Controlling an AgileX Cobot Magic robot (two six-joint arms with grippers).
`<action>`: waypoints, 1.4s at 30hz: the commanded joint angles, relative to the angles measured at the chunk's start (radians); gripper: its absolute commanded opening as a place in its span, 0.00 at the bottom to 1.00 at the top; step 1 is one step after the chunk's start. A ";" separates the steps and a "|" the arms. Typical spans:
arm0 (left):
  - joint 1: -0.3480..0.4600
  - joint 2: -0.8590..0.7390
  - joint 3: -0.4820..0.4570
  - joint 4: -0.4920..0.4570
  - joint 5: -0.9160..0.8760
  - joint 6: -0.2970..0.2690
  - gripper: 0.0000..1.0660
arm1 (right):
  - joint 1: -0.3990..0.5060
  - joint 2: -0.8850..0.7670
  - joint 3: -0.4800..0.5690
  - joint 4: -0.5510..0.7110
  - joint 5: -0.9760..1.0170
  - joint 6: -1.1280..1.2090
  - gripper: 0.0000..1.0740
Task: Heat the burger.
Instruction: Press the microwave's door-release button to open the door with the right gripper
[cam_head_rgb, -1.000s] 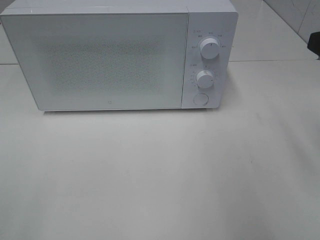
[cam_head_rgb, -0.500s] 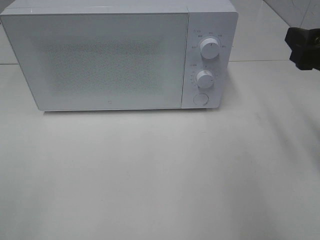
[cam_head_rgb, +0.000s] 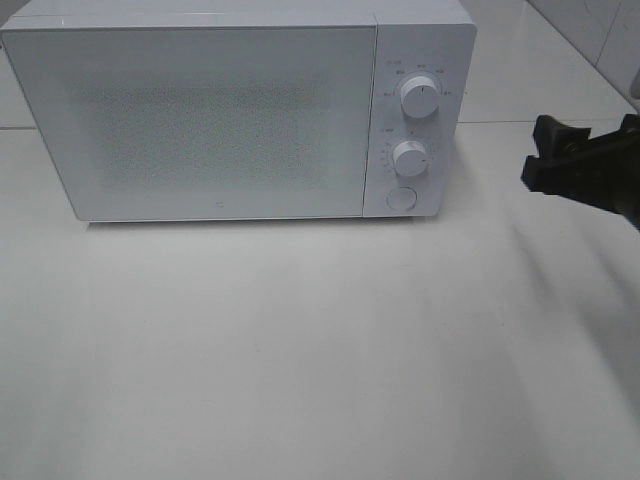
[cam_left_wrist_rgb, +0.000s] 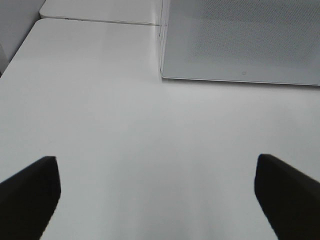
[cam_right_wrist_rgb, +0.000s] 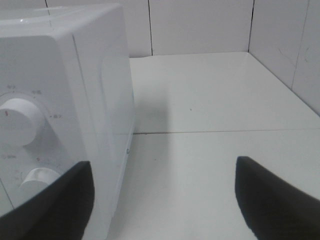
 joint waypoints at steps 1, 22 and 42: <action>0.002 -0.016 0.003 -0.007 -0.011 0.000 0.92 | 0.094 0.062 0.001 0.102 -0.091 -0.046 0.71; 0.002 -0.016 0.003 -0.007 -0.011 0.000 0.92 | 0.458 0.261 -0.104 0.336 -0.118 -0.064 0.71; 0.002 -0.016 0.003 -0.007 -0.011 0.000 0.92 | 0.458 0.264 -0.123 0.328 -0.044 0.647 0.44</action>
